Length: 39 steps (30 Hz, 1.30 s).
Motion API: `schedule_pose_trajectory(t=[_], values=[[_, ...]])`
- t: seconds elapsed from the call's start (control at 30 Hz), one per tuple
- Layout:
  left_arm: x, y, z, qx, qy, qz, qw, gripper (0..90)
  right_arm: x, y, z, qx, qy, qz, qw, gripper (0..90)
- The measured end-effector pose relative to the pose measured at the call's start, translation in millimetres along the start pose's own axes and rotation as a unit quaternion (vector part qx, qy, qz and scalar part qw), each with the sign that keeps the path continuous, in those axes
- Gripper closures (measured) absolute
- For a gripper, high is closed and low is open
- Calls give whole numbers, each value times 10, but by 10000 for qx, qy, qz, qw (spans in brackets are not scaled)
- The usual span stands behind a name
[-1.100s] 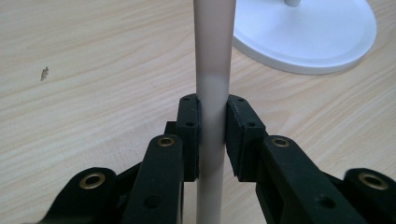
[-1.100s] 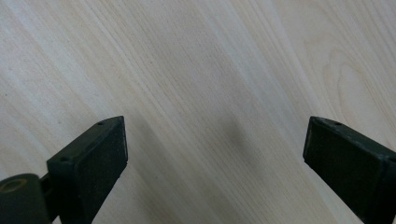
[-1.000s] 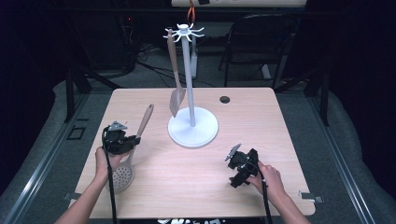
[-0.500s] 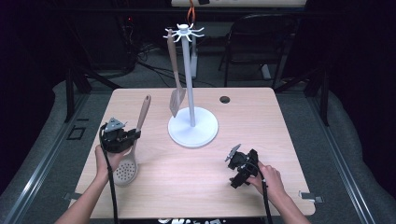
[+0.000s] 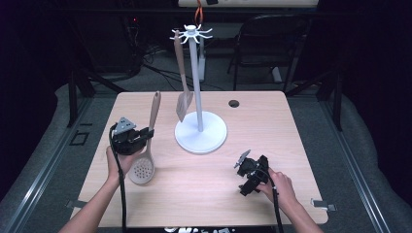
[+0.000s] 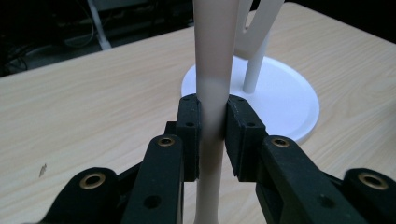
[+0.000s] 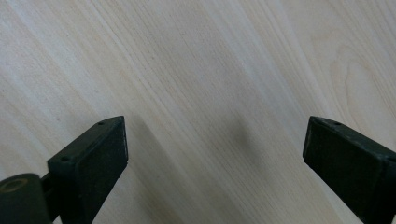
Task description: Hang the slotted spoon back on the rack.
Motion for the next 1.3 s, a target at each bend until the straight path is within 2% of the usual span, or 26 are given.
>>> schedule_pose_trajectory(t=[0.03,0.07,0.23,0.33,0.4,0.43,0.47,0.63,0.7,0.93,0.97,1.03,1.3], values=[[-9,8,-4,-35,16,17,10000,766,2,1,-1,2,6,-5,10000,63],[-36,30,-17,-173,40,57,9998,766,8,3,2,-23,46,5,10000,63],[-66,70,-40,-332,58,108,9994,766,4,2,12,-29,59,26,10000,63],[-77,120,-58,-501,-30,153,9986,767,1,2,9,29,6,-2,10000,63],[-78,132,-61,-524,-26,166,9985,767,2,3,12,32,6,-2,10000,63],[-84,150,-61,-595,-55,173,9981,767,17,5,33,-57,85,71,9999,63],[-89,158,-64,-634,-44,185,9978,767,7,5,20,45,26,1,10000,63],[-114,202,-79,-720,-22,241,9971,767,9,9,24,61,37,-3,10000,63],[-149,255,-95,-860,-28,278,9959,767,10,10,23,60,36,-3,10000,63],[-215,347,-38,-853,-113,388,9955,766,9,6,23,62,37,2,10000,63],[-242,374,10,-833,-158,390,9956,766,26,7,43,-80,123,106,9998,63],[-267,402,43,-809,-200,404,9957,766,16,7,19,22,64,23,10000,63],[-382,567,88,-843,-311,505,9947,766,9,6,20,67,28,3,10000,63]])
Point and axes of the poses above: each handheld gripper's, and its own axes: z roughly forward along the jaws, y roughly out of its top, x roughly to its left, the point moved 3 cm from there along z, roughly forward along the jaws, and after that the axes turned 11 degrees about x, right-handed, at the moved point
